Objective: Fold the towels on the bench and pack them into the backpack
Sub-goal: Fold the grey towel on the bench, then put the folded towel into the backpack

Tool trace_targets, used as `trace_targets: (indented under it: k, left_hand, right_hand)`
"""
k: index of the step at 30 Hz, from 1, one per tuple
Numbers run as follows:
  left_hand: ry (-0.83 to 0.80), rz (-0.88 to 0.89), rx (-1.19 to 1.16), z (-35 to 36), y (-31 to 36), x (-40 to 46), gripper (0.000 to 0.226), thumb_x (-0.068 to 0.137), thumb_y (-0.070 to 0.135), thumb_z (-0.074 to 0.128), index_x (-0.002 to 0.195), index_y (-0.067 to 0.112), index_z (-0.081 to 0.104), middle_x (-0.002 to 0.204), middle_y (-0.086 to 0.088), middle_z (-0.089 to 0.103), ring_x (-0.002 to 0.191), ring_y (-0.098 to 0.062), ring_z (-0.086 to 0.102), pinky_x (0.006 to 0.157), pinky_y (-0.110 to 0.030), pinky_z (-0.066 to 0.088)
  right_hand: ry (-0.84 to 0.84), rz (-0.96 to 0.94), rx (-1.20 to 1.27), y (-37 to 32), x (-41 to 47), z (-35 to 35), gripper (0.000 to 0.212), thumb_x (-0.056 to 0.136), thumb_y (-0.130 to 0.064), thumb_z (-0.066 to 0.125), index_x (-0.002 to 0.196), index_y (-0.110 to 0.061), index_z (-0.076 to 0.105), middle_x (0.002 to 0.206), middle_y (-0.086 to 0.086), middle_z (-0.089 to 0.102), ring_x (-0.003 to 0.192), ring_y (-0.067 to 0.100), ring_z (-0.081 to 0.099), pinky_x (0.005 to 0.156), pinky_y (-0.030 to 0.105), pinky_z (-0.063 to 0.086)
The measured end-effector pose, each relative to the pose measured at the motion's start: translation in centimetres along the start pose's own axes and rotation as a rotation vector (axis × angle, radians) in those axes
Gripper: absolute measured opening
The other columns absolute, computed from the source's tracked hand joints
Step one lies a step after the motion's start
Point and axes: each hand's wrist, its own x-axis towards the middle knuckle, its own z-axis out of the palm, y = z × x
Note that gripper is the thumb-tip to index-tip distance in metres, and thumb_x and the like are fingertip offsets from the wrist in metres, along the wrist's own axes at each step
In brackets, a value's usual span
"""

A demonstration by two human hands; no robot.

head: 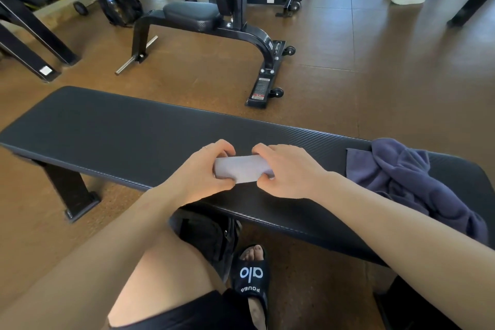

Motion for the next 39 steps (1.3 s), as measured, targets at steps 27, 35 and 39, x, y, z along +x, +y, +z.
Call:
trace_targets:
  k: [27, 35, 39]
  left_hand:
    - [-0.034, -0.207, 0.251, -1.3, -12.9, -7.7, 0.006, 0.091, 0.031, 0.069, 0.095, 0.029, 0.073, 0.086, 0.018, 0.070, 0.086, -0.002, 0.063, 0.083, -0.024, 0.051]
    - [-0.150, -0.536, 0.016, -0.1, -12.9, -8.1, 0.012, 0.095, 0.012, 0.058, 0.084, 0.013, 0.060, 0.094, -0.006, 0.052, 0.078, -0.015, 0.051, 0.070, -0.021, 0.036]
    - [-0.083, -0.629, 0.033, -0.3, -15.3, -10.3, 0.026, 0.092, 0.003, 0.059, 0.068, 0.011, 0.054, 0.059, 0.003, 0.054, 0.058, -0.007, 0.050, 0.051, -0.013, 0.040]
  right_hand:
    - [0.088, 0.199, 0.434, -10.9, 5.1, 4.0, 0.031, 0.083, -0.041, 0.060, 0.101, -0.018, 0.046, 0.089, 0.002, 0.063, 0.079, 0.033, 0.058, 0.070, 0.043, 0.051]
    - [0.103, 0.158, 0.484, -15.3, 4.9, 6.6, 0.036, 0.084, -0.043, 0.059, 0.104, -0.017, 0.045, 0.089, 0.001, 0.060, 0.078, 0.031, 0.060, 0.070, 0.044, 0.053]
    - [0.014, 0.116, 0.408, -18.0, 5.2, 9.7, 0.029, 0.086, -0.036, 0.056, 0.098, -0.018, 0.037, 0.084, -0.001, 0.056, 0.074, 0.033, 0.055, 0.064, 0.038, 0.042]
